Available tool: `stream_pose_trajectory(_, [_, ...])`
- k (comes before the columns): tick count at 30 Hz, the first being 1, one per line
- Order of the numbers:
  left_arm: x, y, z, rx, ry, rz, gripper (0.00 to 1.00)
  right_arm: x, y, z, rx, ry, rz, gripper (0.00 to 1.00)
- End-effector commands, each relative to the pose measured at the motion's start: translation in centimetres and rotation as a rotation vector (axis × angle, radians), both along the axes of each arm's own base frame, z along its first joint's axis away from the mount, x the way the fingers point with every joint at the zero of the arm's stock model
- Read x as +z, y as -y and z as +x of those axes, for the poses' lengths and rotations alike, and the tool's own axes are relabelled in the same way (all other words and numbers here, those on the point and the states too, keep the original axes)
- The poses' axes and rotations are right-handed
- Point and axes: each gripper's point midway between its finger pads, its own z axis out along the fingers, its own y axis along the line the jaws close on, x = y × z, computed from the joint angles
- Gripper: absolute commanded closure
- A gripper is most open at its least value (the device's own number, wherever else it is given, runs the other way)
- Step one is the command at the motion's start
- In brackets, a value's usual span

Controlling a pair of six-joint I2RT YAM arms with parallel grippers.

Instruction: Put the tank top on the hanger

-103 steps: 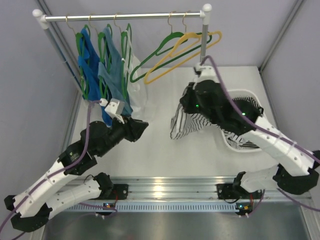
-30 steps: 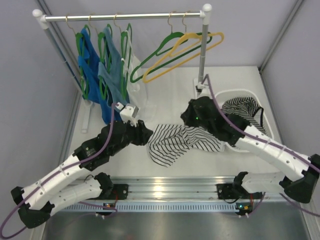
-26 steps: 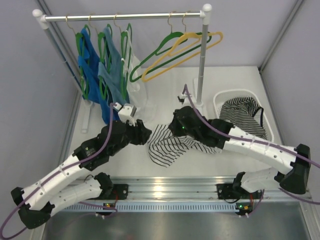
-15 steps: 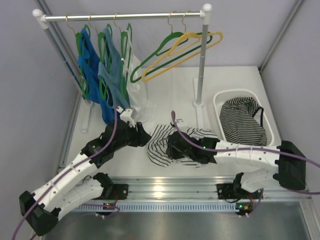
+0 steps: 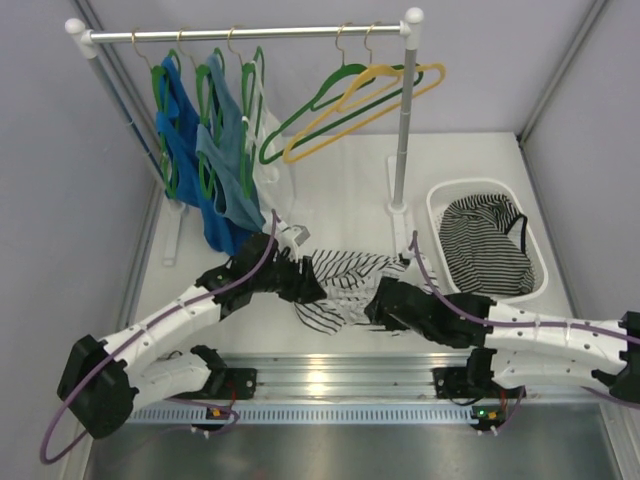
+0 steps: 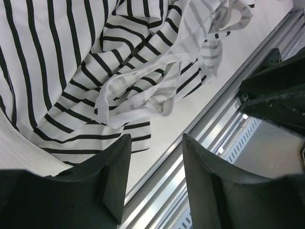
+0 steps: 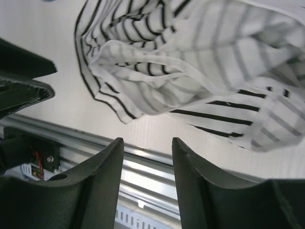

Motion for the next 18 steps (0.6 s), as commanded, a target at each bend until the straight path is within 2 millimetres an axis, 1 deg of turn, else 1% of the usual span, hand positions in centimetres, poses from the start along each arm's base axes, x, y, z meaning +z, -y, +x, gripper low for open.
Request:
stream_pose_trajectory(1, [0.0,0.8,0.8,-0.043,0.055,-0.013,0.48,-2.0,4.7,0.0,-0.203,-0.037,-0.043,0.55])
stream_pose_trajectory(2, [-0.1,0.9,1.0,-0.043,0.053,-0.009,0.49,-2.8,5.9,-0.1,-0.233,-0.041,-0.069,0.55])
stream_pose_trajectory(3, [-0.7,0.9,1.3,-0.036,0.044,0.008,0.49,-3.1,7.0,-0.3,-0.255,-0.047,-0.087,0.55])
stream_pose_trajectory(4, [-0.9,0.9,1.6,-0.03,0.045,0.015,0.49,-3.6,7.8,-0.4,-0.284,-0.054,-0.095,0.54])
stream_pose_trajectory(6, [-1.1,1.1,2.2,-0.021,0.047,0.033,0.5,-3.5,9.0,-0.3,-0.323,-0.04,-0.086,0.53])
stream_pose_trajectory(7, [-1.9,1.0,2.6,-0.005,0.037,0.061,0.5,-4.1,10.1,-0.4,-0.354,-0.047,-0.107,0.52])
stream_pose_trajectory(8, [-2.2,1.0,3.0,0.0,0.04,0.076,0.51,-4.1,10.7,-0.2,-0.378,-0.038,-0.108,0.5])
stream_pose_trajectory(9, [-2.5,0.9,3.2,0.006,0.037,0.091,0.51,-3.9,11.1,-0.2,-0.39,-0.034,-0.096,0.5])
stream_pose_trajectory(10, [-3.5,0.8,3.6,0.021,0.027,0.123,0.51,-4.1,11.5,-0.2,-0.404,-0.031,-0.097,0.49])
stream_pose_trajectory(13, [-4.2,0.9,4.4,0.038,0.031,0.147,0.52,-4.0,12.6,0.5,-0.439,0.0,-0.095,0.43])
stream_pose_trajectory(15, [-4.5,1.1,4.7,0.042,0.036,0.155,0.52,-4.0,12.7,0.9,-0.443,0.009,-0.096,0.4])
stream_pose_trajectory(18, [-5.0,1.3,5.1,0.045,0.042,0.181,0.53,-4.5,12.9,1.7,-0.447,0.016,-0.123,0.39])
